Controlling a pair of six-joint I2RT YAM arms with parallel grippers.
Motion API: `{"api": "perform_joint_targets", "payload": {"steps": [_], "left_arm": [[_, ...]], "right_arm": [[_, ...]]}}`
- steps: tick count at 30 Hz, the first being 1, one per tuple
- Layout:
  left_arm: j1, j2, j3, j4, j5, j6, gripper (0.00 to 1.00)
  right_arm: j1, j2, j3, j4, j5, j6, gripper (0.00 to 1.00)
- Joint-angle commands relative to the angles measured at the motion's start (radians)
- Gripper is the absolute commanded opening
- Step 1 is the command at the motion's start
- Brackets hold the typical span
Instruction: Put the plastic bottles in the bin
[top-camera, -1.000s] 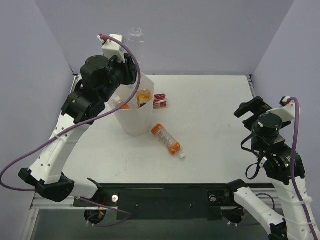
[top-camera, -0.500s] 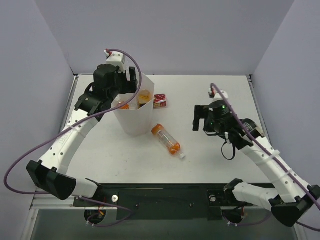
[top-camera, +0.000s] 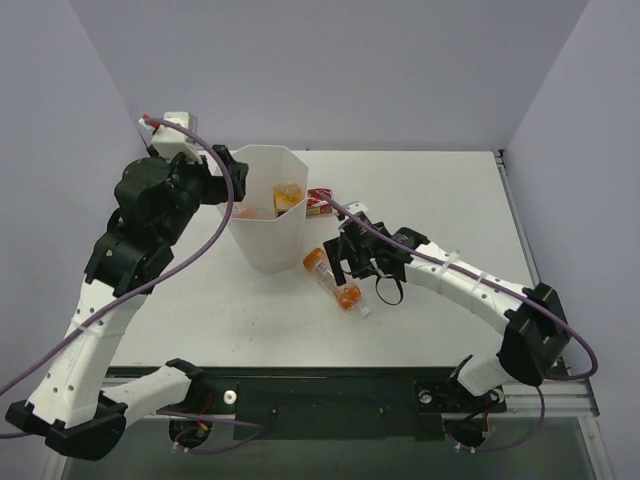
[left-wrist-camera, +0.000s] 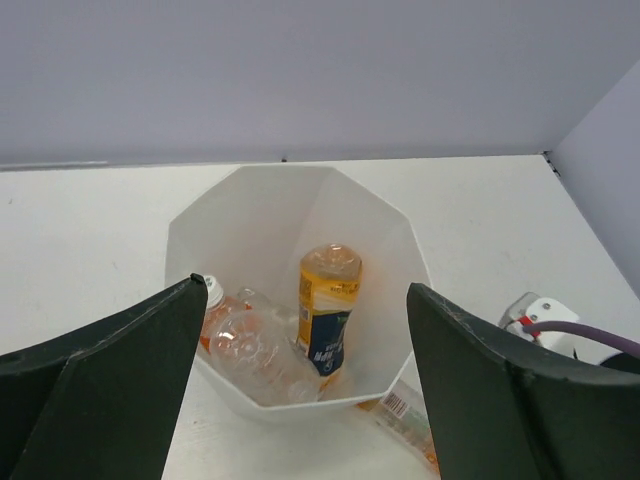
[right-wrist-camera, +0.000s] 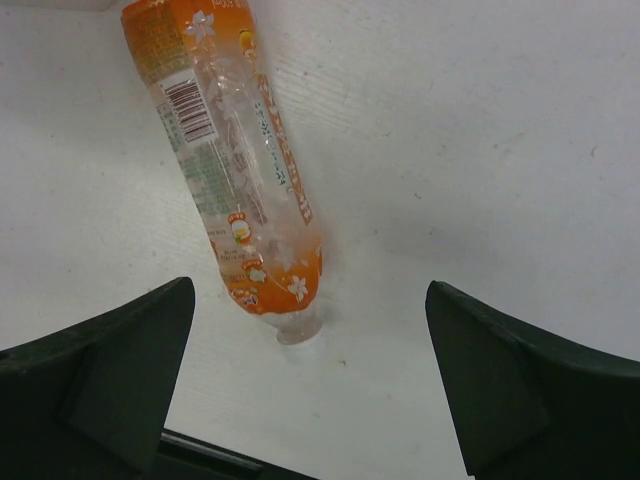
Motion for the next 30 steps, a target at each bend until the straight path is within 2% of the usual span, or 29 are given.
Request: {"api": "perform_joint_targets", "payload": {"steps": [1,5,11,15,17,24,30], "left_arm": [[0.013,-0.053,-0.068,-0.069,-0.096,-0.029,0.92],[0.015,-0.09,-0.1,-0.134,-0.115,-0.06,0.92],[0.022,-0.112,-0.137,-0.169,-0.138,-0.06,0.92],[0.024,-0.106,-0.129,-0.188,-0.144,-0.057,0.92],[0.025,-0.104,-0.126,-0.186,-0.15,-0.054,0.92],[0.042,-0.113,-0.143,-0.179,-0.187,-0.041,0.92],[0.093,-0.11,-0.151,-0.206,-0.196,-0.047,0.92]], "right_arm": [[0.002,0.114,0.017,0.094,-0.046,-0.052,0.93],[-0.001,0.226,0.022,0.146,-0.066,-0.058,0.93],[0.001,0.339,0.008,0.237,-0.141,0.03,0.84],[0.001,0.316,-0.015,0.235,-0.129,0.038,0.58],[-0.004,0.256,-0.037,0.218,-0.083,0.038,0.45],[-0.07,-0.092,-0.074,0.074,0.064,0.021,0.44],[-0.136,-0.253,0.164,0.014,0.078,0.02,0.44]]}}
